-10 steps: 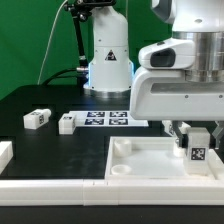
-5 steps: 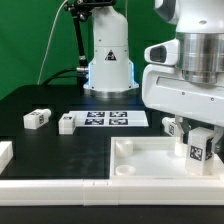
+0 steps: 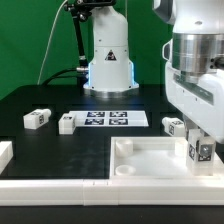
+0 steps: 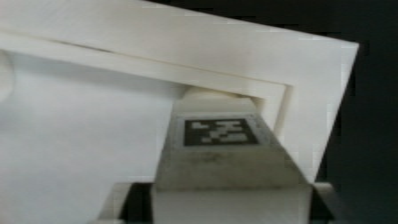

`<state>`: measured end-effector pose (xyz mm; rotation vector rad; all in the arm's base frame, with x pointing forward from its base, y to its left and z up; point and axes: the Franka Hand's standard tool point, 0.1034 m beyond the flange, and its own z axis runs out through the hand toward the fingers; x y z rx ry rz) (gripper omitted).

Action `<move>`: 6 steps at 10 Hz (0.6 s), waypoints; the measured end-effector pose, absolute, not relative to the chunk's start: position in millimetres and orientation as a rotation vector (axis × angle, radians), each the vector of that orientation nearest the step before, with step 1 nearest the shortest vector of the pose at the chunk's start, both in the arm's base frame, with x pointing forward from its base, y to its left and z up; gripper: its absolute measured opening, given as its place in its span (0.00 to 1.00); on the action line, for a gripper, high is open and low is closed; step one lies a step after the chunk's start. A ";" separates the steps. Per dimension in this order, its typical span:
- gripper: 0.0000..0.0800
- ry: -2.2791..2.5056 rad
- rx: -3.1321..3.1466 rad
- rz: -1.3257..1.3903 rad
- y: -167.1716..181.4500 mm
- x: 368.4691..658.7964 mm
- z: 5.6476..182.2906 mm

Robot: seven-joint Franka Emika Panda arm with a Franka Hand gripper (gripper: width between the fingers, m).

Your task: Assemble one leg

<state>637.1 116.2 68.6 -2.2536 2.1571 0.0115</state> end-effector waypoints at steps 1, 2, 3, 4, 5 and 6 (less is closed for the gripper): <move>0.36 2.257 -2.147 0.021 116.1 637.0 68.7; 0.37 2.297 -2.104 0.023 116.3 636.9 68.6; 0.37 2.296 -2.106 0.024 116.8 636.7 68.1; 0.64 2.241 -2.163 0.022 117.0 636.7 68.0; 0.76 2.206 -2.187 0.014 119.9 637.8 68.3; 0.76 2.045 -2.339 0.010 121.7 637.5 68.1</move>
Offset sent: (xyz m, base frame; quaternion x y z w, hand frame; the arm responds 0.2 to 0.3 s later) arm 0.0000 0.0000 0.0000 0.0000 0.0000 -0.0799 0.9968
